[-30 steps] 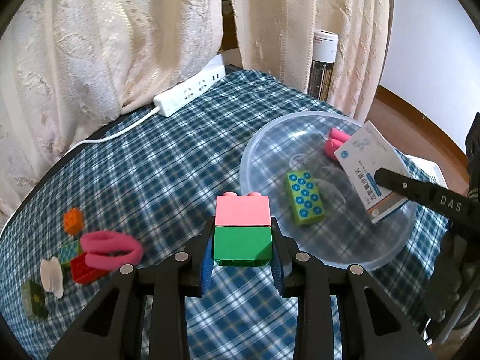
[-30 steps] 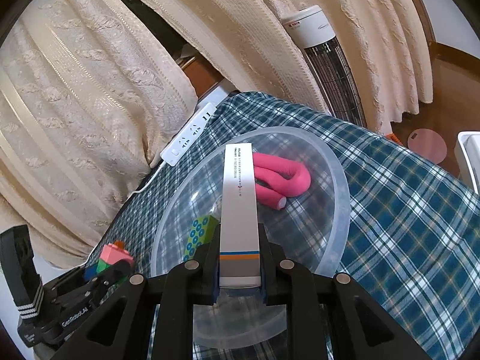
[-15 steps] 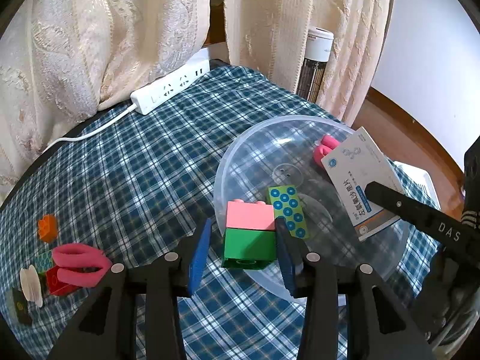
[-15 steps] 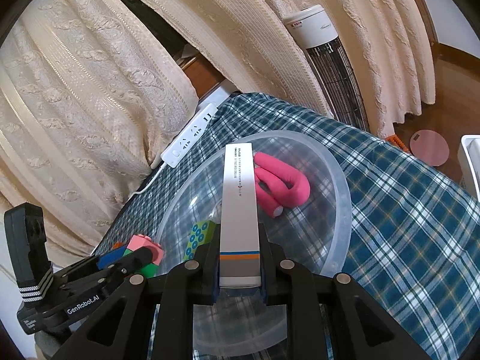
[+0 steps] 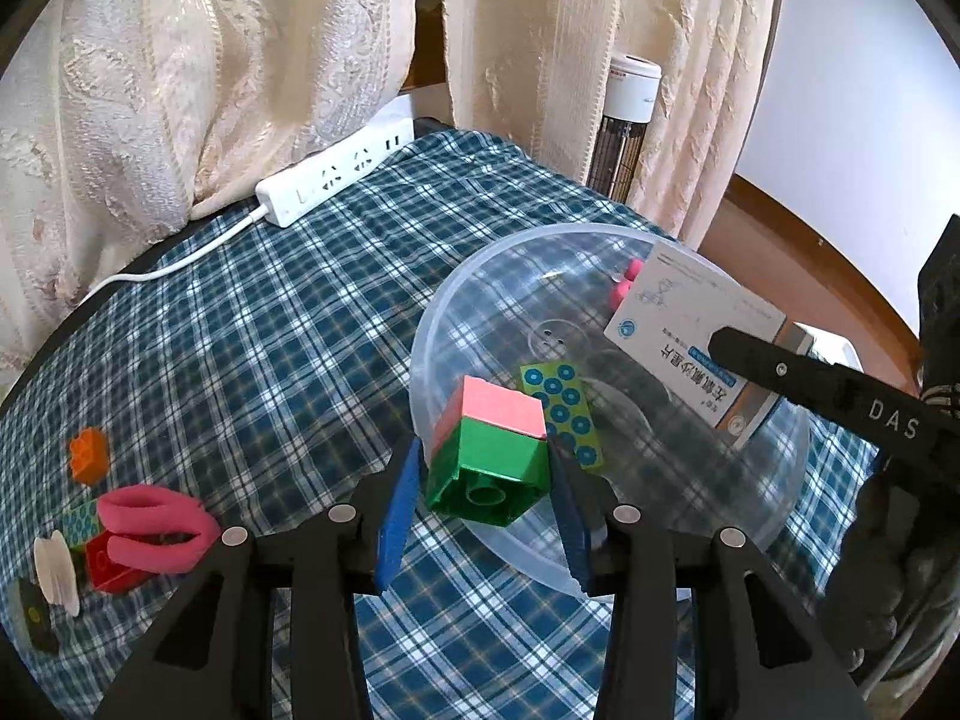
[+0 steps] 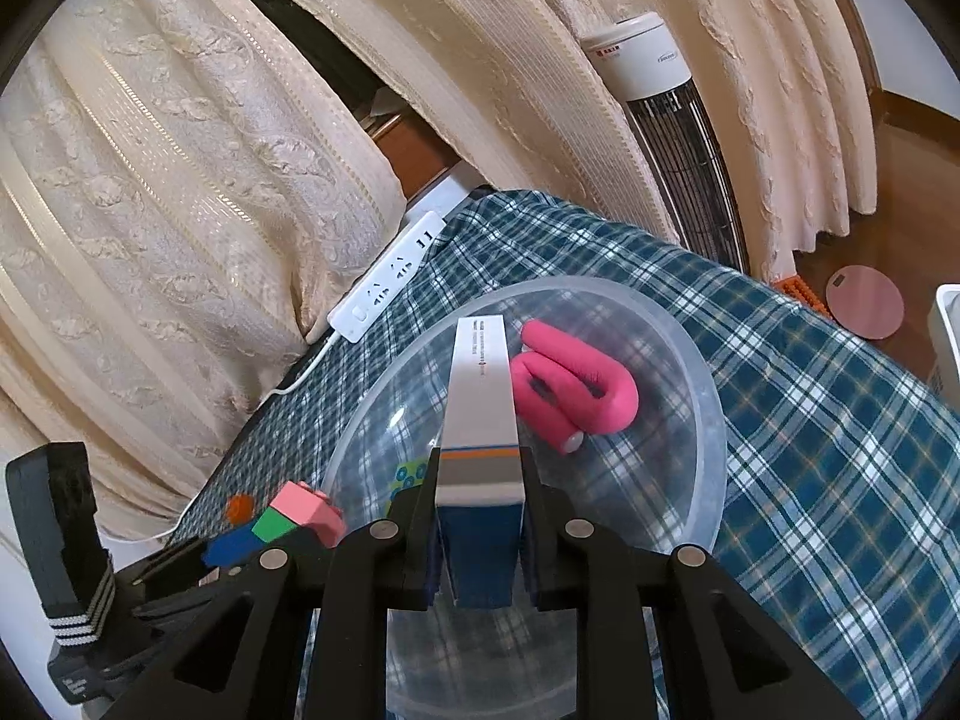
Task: Organize objects
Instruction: 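Lower and release the brick from the left tool while the right tool releases the box into the bowl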
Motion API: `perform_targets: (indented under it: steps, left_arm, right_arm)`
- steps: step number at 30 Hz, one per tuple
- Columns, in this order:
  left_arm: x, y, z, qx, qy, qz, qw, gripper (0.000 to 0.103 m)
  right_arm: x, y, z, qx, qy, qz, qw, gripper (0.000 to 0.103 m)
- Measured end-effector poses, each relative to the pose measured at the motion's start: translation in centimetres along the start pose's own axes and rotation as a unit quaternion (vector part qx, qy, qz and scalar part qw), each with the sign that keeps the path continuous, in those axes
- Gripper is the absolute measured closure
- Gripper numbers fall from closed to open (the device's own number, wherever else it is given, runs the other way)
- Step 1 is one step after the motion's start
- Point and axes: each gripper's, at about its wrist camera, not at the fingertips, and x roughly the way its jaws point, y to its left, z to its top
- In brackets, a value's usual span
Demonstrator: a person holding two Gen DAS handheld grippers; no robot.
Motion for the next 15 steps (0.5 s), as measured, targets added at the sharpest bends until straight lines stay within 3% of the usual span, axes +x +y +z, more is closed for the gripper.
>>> perform_targets:
  steps: [15]
  left_arm:
    - [0.3,-0.7,-0.3,0.004,0.002,-0.013,0.9999,0.055]
  right_arm:
    - [1.6,1.3,1.4,-0.004,0.000,0.009,1.000,0.080]
